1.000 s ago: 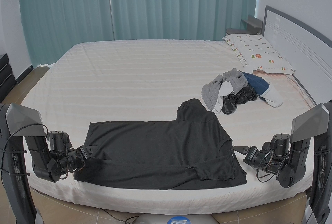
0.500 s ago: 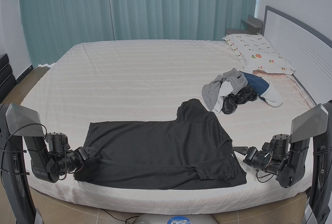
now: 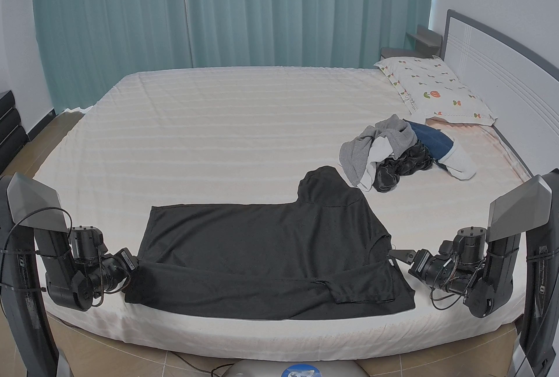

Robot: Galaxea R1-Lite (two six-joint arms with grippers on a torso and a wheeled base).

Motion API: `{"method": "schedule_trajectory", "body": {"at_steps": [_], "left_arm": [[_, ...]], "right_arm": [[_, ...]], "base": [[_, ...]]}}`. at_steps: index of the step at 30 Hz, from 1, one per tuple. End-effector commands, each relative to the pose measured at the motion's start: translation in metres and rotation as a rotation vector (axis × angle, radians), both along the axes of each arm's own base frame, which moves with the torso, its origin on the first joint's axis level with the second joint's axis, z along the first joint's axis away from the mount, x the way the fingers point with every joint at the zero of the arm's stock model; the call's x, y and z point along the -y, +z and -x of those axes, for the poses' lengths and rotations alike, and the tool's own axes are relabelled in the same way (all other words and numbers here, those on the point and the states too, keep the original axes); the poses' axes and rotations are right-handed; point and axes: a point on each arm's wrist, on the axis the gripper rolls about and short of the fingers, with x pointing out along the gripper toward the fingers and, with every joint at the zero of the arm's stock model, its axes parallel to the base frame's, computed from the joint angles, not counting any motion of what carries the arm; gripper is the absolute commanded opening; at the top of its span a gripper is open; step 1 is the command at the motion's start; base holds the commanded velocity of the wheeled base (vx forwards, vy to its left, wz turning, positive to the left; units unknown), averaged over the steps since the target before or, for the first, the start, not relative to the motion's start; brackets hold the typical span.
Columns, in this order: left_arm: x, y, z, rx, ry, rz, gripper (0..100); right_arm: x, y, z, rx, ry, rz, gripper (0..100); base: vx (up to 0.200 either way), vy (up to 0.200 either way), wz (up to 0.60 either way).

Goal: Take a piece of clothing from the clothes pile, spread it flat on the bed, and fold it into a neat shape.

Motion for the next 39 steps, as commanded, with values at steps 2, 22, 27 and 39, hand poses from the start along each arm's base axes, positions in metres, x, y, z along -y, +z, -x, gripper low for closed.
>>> {"method": "schedule_trajectory", "body": {"at_steps": [2,22,27,39], "left_arm": [[-0.008,0.000,0.000,0.005,0.024,0.002,0],[-0.007,-0.004,-0.004,0.004,0.045,0.051,0],[-0.007,-0.004,-0.004,0.004,0.048,0.058,0],[-0.007,-0.005,-0.004,0.002,0.048,0.058,0]], "right_arm": [[-0.008,0.001,0.000,0.012,0.028,-0.003,100],[-0.027,-0.011,-0.014,0.051,0.096,0.013,100],[-0.029,-0.015,-0.018,0.065,0.107,0.029,100],[-0.028,-0.018,-0.031,0.115,0.107,0.057,100]], "base": [[0.000,0.000,0.00],[0.000,0.000,0.00],[0.000,0.000,0.00],[0.000,0.000,0.00]]}}
